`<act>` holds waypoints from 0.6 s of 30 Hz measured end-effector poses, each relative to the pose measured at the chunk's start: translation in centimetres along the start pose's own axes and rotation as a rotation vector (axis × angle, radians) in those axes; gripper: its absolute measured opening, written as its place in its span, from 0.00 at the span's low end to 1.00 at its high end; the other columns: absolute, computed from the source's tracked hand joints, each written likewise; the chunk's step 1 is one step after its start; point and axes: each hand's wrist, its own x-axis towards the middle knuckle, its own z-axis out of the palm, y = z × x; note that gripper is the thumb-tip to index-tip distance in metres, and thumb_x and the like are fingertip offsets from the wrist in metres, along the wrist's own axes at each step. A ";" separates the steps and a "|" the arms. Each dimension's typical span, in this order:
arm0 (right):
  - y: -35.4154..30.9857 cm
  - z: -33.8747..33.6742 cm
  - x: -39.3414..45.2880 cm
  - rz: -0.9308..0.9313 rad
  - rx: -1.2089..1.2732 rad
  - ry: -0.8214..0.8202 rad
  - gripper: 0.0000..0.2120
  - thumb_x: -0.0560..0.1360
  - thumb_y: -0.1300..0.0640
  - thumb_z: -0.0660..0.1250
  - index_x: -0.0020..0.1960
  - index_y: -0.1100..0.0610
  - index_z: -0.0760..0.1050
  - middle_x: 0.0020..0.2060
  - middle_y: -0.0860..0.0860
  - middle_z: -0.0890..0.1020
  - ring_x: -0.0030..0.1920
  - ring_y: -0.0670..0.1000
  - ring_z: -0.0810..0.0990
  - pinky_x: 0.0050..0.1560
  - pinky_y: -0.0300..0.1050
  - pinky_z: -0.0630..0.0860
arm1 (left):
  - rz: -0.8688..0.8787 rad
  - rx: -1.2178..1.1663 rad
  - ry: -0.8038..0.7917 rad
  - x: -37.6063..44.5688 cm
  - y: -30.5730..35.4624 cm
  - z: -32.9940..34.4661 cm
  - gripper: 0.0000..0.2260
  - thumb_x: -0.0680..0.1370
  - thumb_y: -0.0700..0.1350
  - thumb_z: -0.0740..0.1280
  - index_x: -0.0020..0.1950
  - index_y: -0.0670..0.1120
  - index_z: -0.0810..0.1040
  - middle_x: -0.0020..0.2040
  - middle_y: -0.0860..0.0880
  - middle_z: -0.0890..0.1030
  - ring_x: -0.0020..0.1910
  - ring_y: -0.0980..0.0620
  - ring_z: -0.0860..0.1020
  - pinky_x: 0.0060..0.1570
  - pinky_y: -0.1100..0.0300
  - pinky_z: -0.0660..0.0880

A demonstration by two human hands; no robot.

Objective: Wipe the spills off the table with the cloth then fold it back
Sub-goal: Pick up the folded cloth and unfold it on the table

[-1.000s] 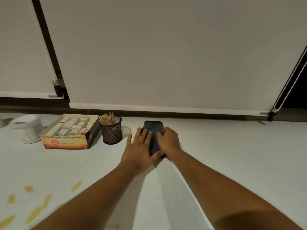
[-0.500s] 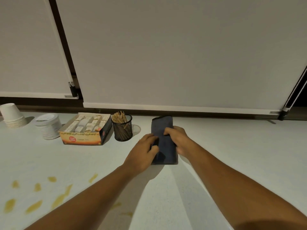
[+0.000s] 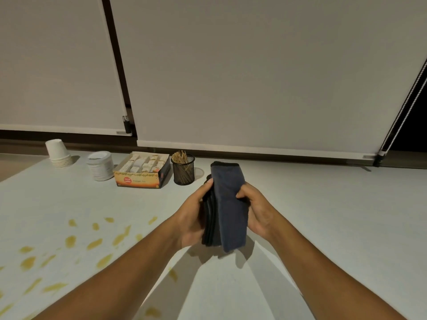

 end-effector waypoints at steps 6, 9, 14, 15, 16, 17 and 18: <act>0.7 1.5 -3.5 -0.097 -0.071 0.082 0.16 0.76 0.60 0.67 0.64 0.56 0.78 0.55 0.59 0.86 0.53 0.59 0.85 0.50 0.53 0.85 | -0.056 -0.107 0.060 -3.7 -1.9 1.1 0.29 0.78 0.65 0.70 0.70 0.45 0.84 0.69 0.36 0.83 0.60 0.39 0.83 0.67 0.43 0.79; 0.7 2.0 -4.9 -0.082 -0.086 0.090 0.21 0.74 0.57 0.69 0.66 0.56 0.76 0.56 0.59 0.85 0.52 0.57 0.85 0.49 0.52 0.85 | -0.049 -0.089 0.070 -5.4 -3.0 1.6 0.28 0.80 0.65 0.69 0.67 0.45 0.86 0.64 0.37 0.86 0.61 0.38 0.84 0.69 0.41 0.78; 0.6 3.9 -6.8 -0.112 -0.583 0.273 0.26 0.80 0.58 0.73 0.73 0.49 0.66 0.67 0.51 0.76 0.63 0.55 0.80 0.60 0.53 0.83 | 0.139 -0.081 0.194 -6.7 -3.7 2.0 0.16 0.84 0.50 0.68 0.65 0.41 0.84 0.60 0.37 0.88 0.62 0.36 0.85 0.58 0.45 0.84; 0.8 4.1 -7.2 -0.177 -0.698 0.315 0.28 0.79 0.58 0.74 0.73 0.49 0.65 0.68 0.50 0.73 0.66 0.54 0.77 0.62 0.52 0.82 | 0.168 -0.070 0.210 -6.9 -3.7 2.1 0.14 0.85 0.49 0.67 0.65 0.43 0.83 0.59 0.38 0.88 0.59 0.37 0.86 0.53 0.48 0.85; 1.1 4.3 -7.6 -0.253 -0.784 0.347 0.27 0.79 0.58 0.75 0.72 0.49 0.67 0.70 0.50 0.72 0.67 0.53 0.75 0.64 0.50 0.81 | 0.191 -0.047 0.220 -7.0 -3.8 2.1 0.13 0.86 0.49 0.65 0.66 0.44 0.83 0.58 0.40 0.89 0.58 0.39 0.87 0.50 0.50 0.85; 1.4 4.5 -8.0 -0.319 -0.824 0.363 0.23 0.79 0.57 0.74 0.70 0.49 0.69 0.70 0.49 0.72 0.68 0.52 0.75 0.65 0.48 0.80 | 0.214 -0.015 0.229 -7.2 -3.7 2.1 0.12 0.87 0.48 0.64 0.66 0.46 0.82 0.58 0.41 0.89 0.57 0.41 0.87 0.51 0.50 0.85; 1.6 4.6 -8.3 -0.357 -0.821 0.357 0.19 0.80 0.56 0.73 0.69 0.49 0.72 0.70 0.50 0.74 0.68 0.52 0.76 0.64 0.47 0.80 | 0.238 0.020 0.239 -7.3 -3.7 2.1 0.13 0.87 0.49 0.64 0.67 0.47 0.82 0.57 0.42 0.89 0.57 0.41 0.87 0.53 0.48 0.85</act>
